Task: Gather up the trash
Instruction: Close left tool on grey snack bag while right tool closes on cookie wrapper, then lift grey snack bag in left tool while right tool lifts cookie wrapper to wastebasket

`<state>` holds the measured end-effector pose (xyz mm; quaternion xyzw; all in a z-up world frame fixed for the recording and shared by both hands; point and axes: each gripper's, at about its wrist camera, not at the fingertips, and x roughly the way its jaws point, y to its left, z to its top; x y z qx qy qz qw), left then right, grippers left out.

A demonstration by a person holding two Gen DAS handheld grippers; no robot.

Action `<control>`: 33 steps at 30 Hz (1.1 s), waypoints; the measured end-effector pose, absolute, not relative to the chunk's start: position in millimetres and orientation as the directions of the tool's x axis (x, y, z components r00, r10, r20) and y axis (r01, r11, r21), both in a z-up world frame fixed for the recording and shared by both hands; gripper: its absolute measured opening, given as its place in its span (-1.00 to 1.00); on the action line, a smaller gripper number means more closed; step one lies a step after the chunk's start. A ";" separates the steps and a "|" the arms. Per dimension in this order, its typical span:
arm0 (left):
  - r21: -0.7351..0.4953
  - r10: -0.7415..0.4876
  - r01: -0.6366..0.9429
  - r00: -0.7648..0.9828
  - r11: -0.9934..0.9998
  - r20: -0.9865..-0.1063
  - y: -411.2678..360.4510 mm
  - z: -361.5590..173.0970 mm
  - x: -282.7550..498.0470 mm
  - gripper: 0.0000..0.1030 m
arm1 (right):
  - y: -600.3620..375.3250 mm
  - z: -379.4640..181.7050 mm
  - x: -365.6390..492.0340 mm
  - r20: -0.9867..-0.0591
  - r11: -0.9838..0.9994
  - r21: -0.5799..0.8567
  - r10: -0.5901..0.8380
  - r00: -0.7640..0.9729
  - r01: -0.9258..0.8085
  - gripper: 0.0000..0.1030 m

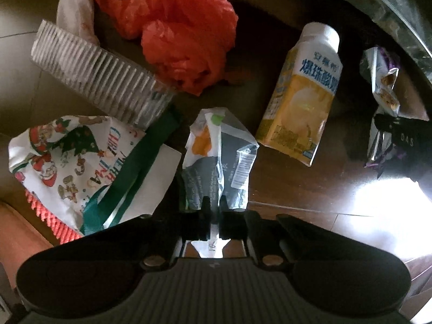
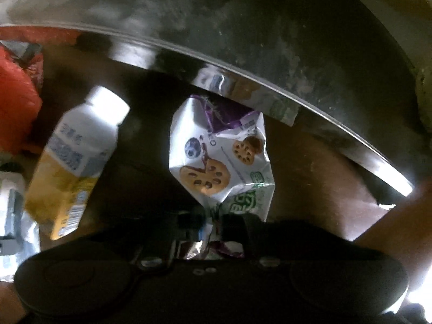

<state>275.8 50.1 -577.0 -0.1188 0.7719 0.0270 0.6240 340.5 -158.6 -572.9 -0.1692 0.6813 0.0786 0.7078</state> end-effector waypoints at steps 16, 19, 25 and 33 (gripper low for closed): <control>-0.104 -0.134 -0.242 -0.110 0.965 -0.985 54.2 -465.1 263.6 -0.94 | -151.5 -444.8 318.2 -0.993 0.980 -0.038 -0.015 0.115 -0.196 -0.96; -0.101 -0.122 -0.262 -0.062 0.960 -0.991 51.3 -440.5 257.5 -0.94 | -152.6 -410.6 308.8 -0.988 0.982 -0.015 0.015 0.152 -0.190 -0.96; -0.147 -0.132 -0.289 0.074 0.946 -0.989 46.7 -371.5 243.1 -0.94 | -146.8 -342.5 283.8 -0.963 0.976 0.031 0.088 0.255 -0.218 -0.96; -0.186 -0.114 -0.249 0.279 0.950 -0.954 44.0 -281.9 210.8 -0.94 | -138.5 -252.5 242.9 -0.902 0.969 0.064 0.159 0.401 -0.240 -0.96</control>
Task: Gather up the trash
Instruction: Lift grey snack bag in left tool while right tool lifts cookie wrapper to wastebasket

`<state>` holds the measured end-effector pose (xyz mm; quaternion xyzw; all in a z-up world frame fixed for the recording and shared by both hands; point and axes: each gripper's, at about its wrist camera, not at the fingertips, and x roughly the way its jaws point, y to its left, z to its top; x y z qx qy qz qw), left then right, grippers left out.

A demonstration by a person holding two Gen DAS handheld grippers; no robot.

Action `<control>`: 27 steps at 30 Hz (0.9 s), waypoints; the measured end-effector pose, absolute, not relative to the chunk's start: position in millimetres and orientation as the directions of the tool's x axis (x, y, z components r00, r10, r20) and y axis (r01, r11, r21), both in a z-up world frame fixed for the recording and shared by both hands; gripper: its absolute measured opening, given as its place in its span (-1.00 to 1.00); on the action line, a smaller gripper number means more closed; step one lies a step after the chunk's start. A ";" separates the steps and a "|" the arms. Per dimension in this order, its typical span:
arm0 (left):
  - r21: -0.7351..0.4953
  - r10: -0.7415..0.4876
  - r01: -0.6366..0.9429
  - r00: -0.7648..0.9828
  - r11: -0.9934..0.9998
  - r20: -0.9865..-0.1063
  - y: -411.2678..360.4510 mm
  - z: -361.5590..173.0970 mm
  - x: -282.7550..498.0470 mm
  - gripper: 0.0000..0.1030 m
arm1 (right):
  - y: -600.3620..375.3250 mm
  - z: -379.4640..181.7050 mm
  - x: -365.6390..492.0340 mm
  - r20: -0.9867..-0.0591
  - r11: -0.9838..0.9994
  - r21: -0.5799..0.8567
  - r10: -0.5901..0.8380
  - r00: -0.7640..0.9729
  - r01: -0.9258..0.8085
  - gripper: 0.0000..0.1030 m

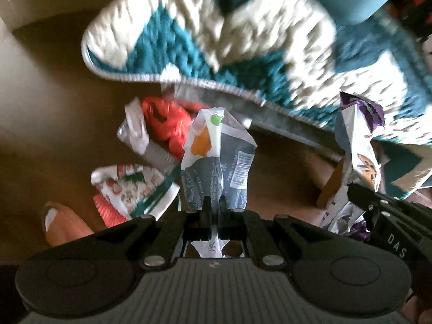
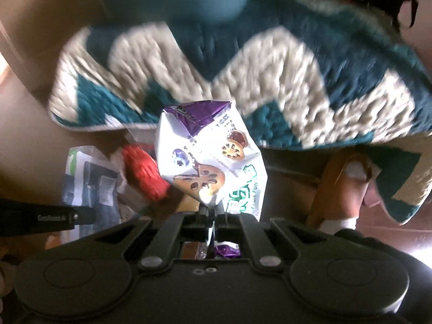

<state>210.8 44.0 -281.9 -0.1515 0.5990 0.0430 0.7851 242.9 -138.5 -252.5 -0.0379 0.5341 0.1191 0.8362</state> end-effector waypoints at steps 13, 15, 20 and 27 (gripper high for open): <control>-0.260 -0.114 -0.178 0.574 0.949 -0.811 46.4 -144.8 174.4 -0.93 | -141.1 -121.7 196.2 -0.723 0.944 0.074 0.273 0.634 -0.323 -0.96; -0.263 -0.110 -0.165 0.614 0.951 -0.782 46.7 -124.3 171.4 -0.93 | -142.4 -104.6 195.2 -0.697 0.942 0.091 0.292 0.655 -0.322 -0.96; -0.265 -0.101 -0.127 0.705 0.956 -0.702 50.3 -70.0 174.2 -0.93 | -142.8 -57.1 198.4 -0.614 0.938 0.115 0.326 0.719 -0.327 -0.95; -0.244 -0.095 -0.061 0.810 0.968 -0.579 54.0 11.3 195.8 -0.93 | -142.1 19.3 221.2 -0.484 0.924 0.129 0.376 0.790 -0.360 -0.95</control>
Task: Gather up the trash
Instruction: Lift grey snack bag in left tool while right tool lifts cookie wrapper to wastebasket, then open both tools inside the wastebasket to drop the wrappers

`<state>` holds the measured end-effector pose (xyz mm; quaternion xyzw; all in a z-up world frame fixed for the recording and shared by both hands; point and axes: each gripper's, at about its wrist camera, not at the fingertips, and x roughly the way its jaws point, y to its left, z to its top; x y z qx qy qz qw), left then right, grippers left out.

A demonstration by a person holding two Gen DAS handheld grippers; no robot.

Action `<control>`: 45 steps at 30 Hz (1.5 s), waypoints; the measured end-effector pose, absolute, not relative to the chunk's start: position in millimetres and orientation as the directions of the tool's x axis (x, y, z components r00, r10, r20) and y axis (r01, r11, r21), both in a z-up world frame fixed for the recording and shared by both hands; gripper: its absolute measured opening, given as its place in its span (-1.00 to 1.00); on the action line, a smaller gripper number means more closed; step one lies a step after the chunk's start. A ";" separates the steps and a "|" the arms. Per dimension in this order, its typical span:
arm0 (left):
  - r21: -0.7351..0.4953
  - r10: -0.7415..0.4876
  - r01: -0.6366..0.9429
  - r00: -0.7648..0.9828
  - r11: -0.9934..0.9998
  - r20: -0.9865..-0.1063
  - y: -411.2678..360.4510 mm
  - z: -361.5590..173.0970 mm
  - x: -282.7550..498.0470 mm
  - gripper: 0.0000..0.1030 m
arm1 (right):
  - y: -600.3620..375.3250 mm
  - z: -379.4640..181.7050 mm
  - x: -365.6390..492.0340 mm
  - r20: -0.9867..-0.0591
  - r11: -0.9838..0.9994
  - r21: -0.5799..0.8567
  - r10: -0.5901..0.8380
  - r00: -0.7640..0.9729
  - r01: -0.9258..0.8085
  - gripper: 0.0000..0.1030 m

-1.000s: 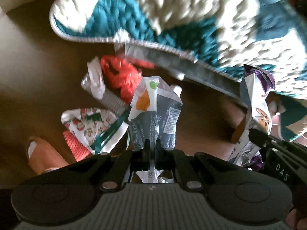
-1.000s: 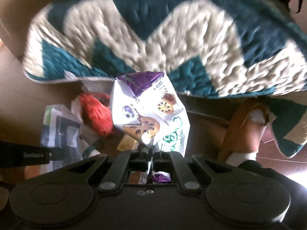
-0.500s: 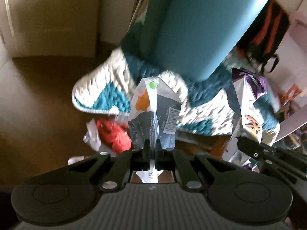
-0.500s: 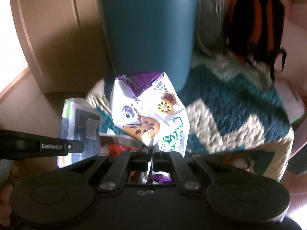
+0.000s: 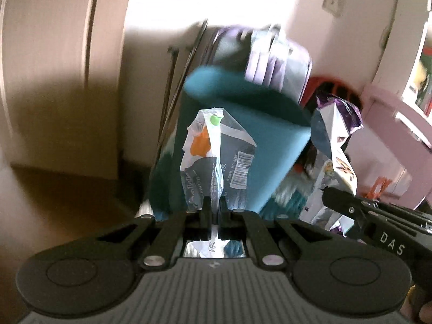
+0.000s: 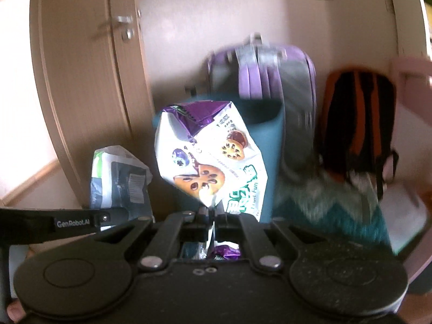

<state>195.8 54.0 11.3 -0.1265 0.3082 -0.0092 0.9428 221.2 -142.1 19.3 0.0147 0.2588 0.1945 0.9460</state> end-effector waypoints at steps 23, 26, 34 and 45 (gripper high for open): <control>-0.102 -0.043 -0.007 0.877 0.995 -0.479 34.8 105.7 323.2 -0.93 | -128.8 103.1 349.2 -0.364 0.903 0.208 0.429 0.827 -0.377 -0.95; -0.099 -0.044 -0.008 0.853 0.995 -0.519 35.6 90.1 343.4 -0.93 | -127.0 87.6 365.1 -0.408 0.909 0.208 0.417 0.812 -0.362 -0.95; -0.093 -0.058 0.000 0.778 0.996 -0.625 35.1 50.1 380.9 -0.93 | -132.1 50.7 397.7 -0.535 0.930 0.201 0.368 0.761 -0.308 -0.93; -0.081 -0.067 0.013 0.708 0.997 -0.703 34.5 22.7 406.8 -0.92 | -134.1 26.4 417.9 -0.617 0.935 0.214 0.354 0.703 -0.284 -0.63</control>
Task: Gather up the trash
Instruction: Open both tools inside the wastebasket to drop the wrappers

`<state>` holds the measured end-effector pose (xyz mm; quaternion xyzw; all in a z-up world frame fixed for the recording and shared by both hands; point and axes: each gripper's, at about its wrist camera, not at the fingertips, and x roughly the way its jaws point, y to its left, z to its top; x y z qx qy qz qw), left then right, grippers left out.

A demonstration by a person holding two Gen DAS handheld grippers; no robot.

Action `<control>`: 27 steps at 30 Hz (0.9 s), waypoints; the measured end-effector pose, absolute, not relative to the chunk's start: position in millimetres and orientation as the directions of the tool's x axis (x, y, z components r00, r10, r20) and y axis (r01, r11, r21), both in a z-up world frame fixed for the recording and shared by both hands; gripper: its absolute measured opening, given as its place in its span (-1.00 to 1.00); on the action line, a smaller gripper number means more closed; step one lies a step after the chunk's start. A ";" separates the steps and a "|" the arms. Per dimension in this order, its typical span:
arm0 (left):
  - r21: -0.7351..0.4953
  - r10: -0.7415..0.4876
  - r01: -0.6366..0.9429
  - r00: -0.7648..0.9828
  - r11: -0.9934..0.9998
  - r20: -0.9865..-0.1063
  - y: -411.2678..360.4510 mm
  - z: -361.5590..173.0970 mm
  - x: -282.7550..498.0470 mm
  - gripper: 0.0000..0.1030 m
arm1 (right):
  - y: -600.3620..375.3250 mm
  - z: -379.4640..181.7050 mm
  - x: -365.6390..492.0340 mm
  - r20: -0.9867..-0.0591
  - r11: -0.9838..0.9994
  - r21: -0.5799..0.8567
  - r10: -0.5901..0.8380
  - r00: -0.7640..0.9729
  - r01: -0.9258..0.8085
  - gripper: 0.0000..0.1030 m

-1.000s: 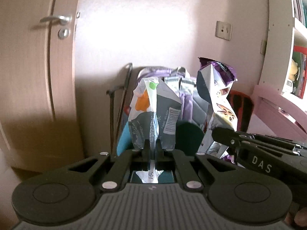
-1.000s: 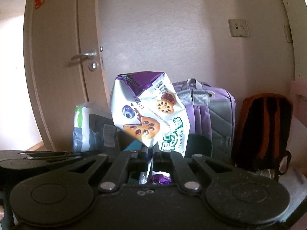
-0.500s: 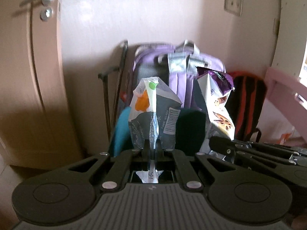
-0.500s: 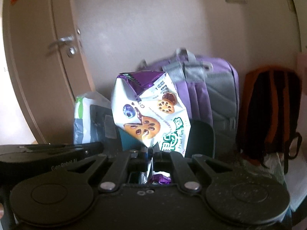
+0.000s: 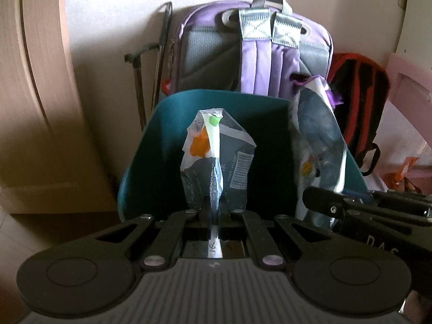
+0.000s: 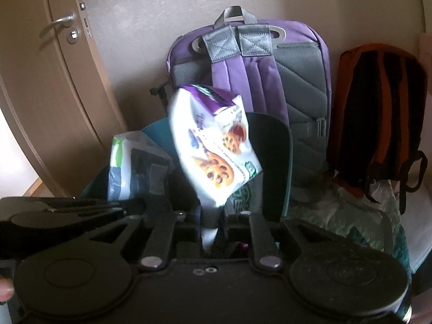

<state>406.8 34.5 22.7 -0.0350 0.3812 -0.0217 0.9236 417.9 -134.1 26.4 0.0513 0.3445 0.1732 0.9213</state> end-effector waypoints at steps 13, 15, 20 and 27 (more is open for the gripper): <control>-0.107 -0.088 0.020 0.725 0.994 -0.683 29.3 25.4 396.9 -0.39 | -138.7 31.2 405.1 -0.601 0.927 0.201 0.372 0.708 -0.317 -0.36; -0.116 -0.092 0.018 0.731 0.993 -0.676 29.6 27.8 390.8 -0.24 | -141.0 36.1 399.5 -0.591 0.926 0.193 0.373 0.715 -0.324 -0.35; -0.117 -0.092 0.020 0.751 0.993 -0.654 29.2 37.1 374.4 -0.07 | -146.4 50.9 381.2 -0.565 0.928 0.165 0.367 0.739 -0.335 -0.14; -0.124 -0.102 0.030 0.769 0.992 -0.631 32.1 52.2 338.1 0.12 | -157.3 66.3 347.9 -0.546 0.918 0.177 0.392 0.741 -0.355 -0.09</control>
